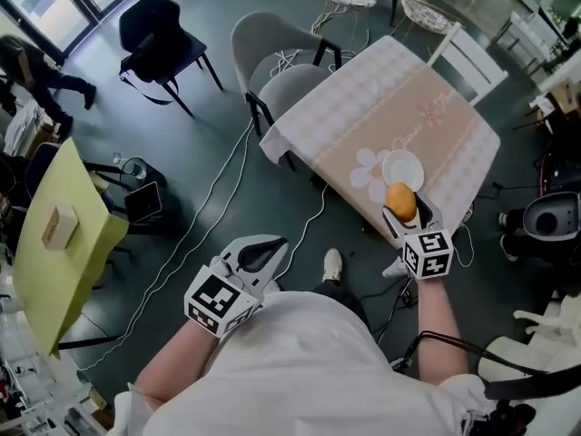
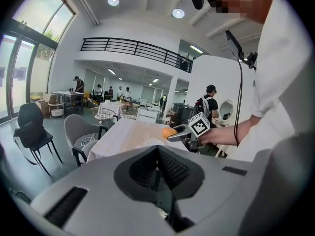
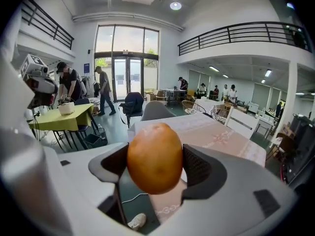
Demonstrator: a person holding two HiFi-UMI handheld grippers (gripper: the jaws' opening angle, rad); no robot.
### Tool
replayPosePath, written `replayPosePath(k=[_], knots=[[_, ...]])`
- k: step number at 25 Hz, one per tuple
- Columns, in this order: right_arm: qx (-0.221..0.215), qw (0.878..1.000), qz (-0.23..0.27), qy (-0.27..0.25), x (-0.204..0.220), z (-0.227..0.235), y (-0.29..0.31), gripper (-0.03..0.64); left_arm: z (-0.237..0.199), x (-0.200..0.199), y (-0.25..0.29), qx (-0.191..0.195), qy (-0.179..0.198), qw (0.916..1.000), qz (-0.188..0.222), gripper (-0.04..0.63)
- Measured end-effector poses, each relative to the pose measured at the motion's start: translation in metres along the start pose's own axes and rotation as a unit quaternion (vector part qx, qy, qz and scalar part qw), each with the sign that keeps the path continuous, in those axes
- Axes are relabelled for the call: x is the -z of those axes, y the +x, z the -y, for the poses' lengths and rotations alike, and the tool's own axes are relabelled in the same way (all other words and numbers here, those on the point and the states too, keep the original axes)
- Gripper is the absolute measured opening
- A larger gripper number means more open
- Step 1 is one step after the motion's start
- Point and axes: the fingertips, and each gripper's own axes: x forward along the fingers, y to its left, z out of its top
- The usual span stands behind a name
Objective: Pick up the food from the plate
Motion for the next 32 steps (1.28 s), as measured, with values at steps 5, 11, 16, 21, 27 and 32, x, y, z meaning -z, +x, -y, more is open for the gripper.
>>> replayPosePath(k=[5, 11, 16, 21, 27, 32], knots=[[0.006, 1.0, 0.019, 0.001, -0.012, -0.041, -0.031, 0.354, 0.001, 0.016, -0.026, 0.019, -0.001, 0.9998, -0.001, 0.009], [0.015, 0.999, 0.038, -0.007, -0.027, -0.083, -0.073, 0.354, 0.006, 0.033, -0.045, 0.045, 0.002, 0.999, -0.001, 0.009], [0.014, 0.999, 0.049, -0.018, -0.036, -0.116, -0.107, 0.354, 0.013, 0.042, -0.059, 0.056, 0.01, 0.9984, -0.001, 0.009], [0.013, 0.998, 0.056, -0.025, -0.037, -0.143, -0.123, 0.354, 0.019, 0.052, -0.067, 0.068, 0.018, 0.9975, -0.002, 0.009], [0.003, 0.998, 0.061, -0.027, -0.033, -0.175, -0.136, 0.354, 0.025, 0.061, -0.083, 0.076, 0.029, 0.9966, -0.007, 0.009], [-0.002, 0.998, 0.061, -0.028, -0.03, -0.19, -0.144, 0.354, 0.031, 0.066, -0.086, 0.086, 0.033, 0.9957, -0.011, 0.009]])
